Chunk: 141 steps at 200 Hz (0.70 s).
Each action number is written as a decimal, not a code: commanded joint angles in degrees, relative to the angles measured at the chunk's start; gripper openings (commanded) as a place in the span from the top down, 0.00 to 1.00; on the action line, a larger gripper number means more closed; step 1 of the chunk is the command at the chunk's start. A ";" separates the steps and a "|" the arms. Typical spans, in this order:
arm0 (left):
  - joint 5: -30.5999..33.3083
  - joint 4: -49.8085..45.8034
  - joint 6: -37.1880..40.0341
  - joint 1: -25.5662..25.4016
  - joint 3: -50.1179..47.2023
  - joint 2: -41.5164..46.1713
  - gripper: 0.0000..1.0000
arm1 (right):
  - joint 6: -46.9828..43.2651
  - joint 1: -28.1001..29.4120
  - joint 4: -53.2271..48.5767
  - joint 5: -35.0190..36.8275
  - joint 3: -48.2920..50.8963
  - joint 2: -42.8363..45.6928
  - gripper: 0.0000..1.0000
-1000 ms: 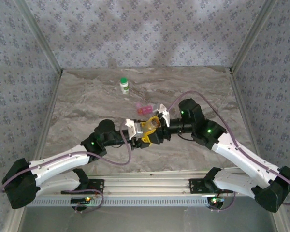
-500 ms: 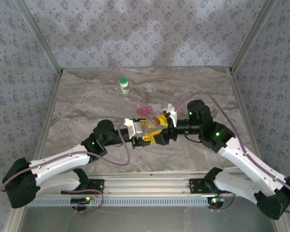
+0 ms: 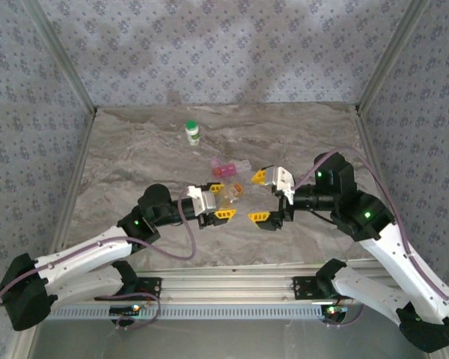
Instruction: Sort the pills into containers
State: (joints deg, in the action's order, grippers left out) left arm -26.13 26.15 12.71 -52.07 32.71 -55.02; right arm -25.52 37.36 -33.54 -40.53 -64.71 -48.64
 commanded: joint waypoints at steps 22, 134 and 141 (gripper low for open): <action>-5.85 -6.79 5.44 0.28 -1.07 2.98 1.00 | -21.20 -0.14 -10.82 -8.34 -9.48 -6.30 0.31; -7.64 -8.75 6.74 0.28 -0.94 3.26 1.00 | -28.80 3.28 -17.88 -10.66 -15.25 -16.48 0.39; -7.57 -8.75 6.71 0.31 -0.85 3.17 1.00 | -28.80 3.53 -17.87 -10.73 -15.10 -16.59 0.39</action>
State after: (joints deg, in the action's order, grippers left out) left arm -32.18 16.60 18.63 -52.07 31.77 -52.45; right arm -52.23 40.05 -48.73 -48.80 -78.35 -64.77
